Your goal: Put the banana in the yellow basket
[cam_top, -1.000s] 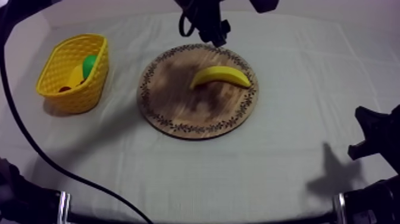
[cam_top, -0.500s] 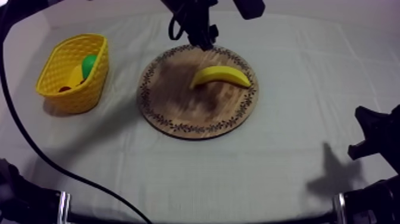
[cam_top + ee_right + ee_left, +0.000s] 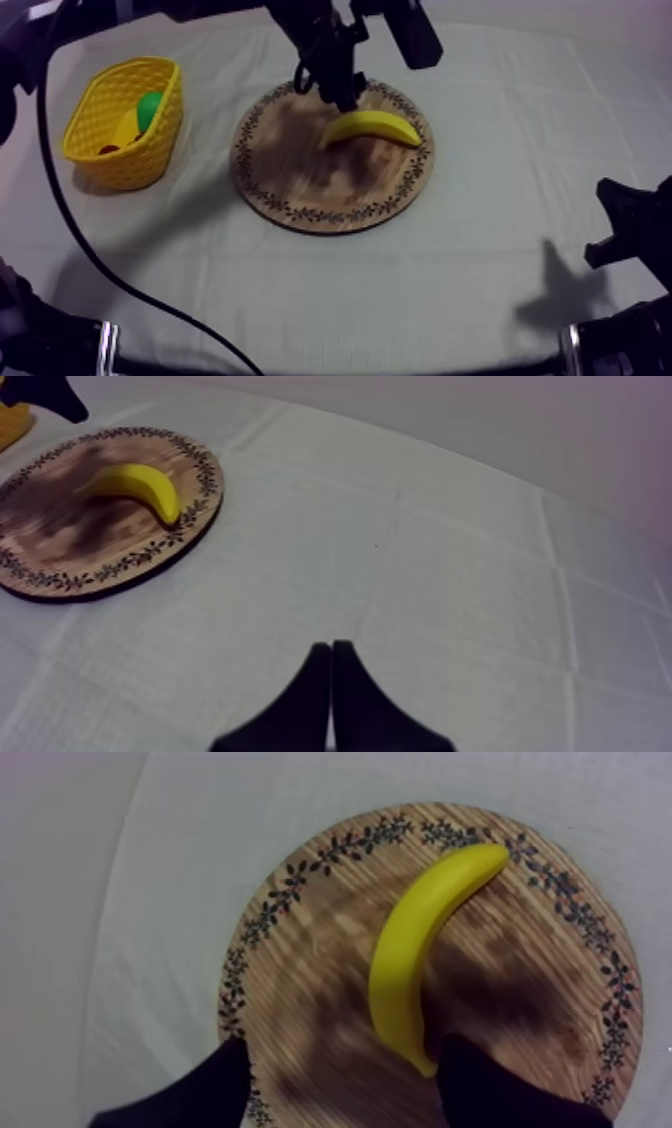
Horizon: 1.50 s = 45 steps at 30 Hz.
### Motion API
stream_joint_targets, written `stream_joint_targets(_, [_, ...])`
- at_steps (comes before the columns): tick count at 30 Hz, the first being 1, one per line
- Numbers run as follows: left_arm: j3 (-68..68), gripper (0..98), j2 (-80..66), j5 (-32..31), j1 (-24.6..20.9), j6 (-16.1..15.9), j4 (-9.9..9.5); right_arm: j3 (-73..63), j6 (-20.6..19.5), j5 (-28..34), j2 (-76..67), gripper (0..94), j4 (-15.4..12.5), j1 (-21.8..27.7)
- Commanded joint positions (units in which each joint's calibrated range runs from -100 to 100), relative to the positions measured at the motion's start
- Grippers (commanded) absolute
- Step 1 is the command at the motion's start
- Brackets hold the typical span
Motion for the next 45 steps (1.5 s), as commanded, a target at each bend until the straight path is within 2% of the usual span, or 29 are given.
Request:
stream_joint_targets(1, [-0.59, 69.3, 1.42, -0.1, 0.06, 0.06, -0.09, -0.03, 0.0, -0.01, 0.0, 0.3, -0.02, 0.0])
stream_joint_targets(18, [-4.76, 68.1, 11.44, -0.78, 1.16, 1.17, 0.97, -0.03, -0.01, -0.01, 0.0, 0.3, -0.02, 0.0])
stream_joint_targets(35, [-9.54, 66.3, 15.57, -0.06, 0.86, 0.42, -0.01, -0.03, 0.0, -0.01, 0.0, 0.3, -0.02, 0.0])
stream_joint_targets(45, [-10.99, 64.5, 17.64, 0.48, 1.16, 0.62, 0.23, -0.03, 0.0, -0.01, 0.0, 0.3, -0.02, 0.0])
